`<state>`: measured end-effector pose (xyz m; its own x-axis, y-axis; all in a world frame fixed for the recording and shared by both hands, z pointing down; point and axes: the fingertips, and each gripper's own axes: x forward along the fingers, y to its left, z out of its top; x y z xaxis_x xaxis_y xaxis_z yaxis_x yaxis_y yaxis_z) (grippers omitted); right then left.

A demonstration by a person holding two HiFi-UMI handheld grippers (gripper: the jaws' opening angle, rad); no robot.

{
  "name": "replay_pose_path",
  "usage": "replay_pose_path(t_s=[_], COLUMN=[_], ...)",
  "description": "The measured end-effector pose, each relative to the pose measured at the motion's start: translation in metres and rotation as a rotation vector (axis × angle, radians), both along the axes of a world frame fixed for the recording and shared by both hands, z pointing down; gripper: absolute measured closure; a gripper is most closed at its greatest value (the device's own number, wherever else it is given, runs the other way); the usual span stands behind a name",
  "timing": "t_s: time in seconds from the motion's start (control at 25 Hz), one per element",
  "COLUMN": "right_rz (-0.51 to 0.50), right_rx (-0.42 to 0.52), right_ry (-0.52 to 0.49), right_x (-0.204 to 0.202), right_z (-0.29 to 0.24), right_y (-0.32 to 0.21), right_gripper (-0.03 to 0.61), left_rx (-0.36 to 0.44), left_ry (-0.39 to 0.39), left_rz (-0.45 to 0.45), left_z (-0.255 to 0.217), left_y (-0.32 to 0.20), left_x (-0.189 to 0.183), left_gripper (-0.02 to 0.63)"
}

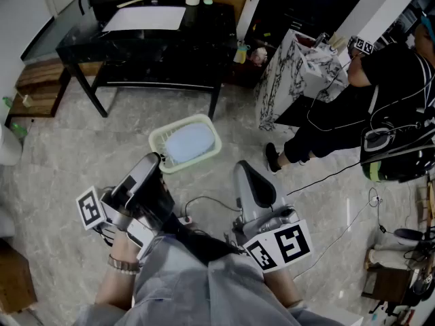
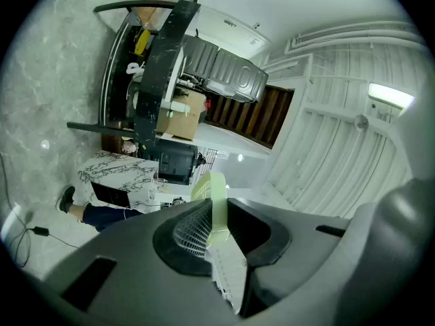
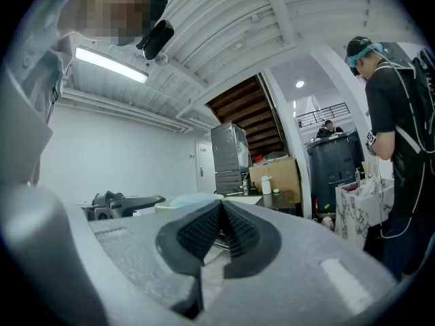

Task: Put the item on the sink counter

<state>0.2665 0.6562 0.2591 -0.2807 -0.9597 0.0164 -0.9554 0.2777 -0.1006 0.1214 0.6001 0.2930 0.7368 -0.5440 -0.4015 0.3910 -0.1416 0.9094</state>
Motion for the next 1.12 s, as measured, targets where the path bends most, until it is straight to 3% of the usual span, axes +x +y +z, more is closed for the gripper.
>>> replay_pose_path(t_s=[0.68, 1.12], right_rz=[0.028, 0.037], right_rx=[-0.002, -0.036], right_ry=[-0.036, -0.05], right_x=[0.019, 0.017], right_z=[-0.004, 0.003], right_y=[0.02, -0.008], right_gripper=[0.581, 0.581], left_rx=[0.006, 0.0], left_ry=[0.022, 0.025], left_rz=[-0.006, -0.013], left_z=[-0.006, -0.008], left_y=[0.019, -0.011], left_x=[0.012, 0.008], left_gripper=[0.541, 0.541])
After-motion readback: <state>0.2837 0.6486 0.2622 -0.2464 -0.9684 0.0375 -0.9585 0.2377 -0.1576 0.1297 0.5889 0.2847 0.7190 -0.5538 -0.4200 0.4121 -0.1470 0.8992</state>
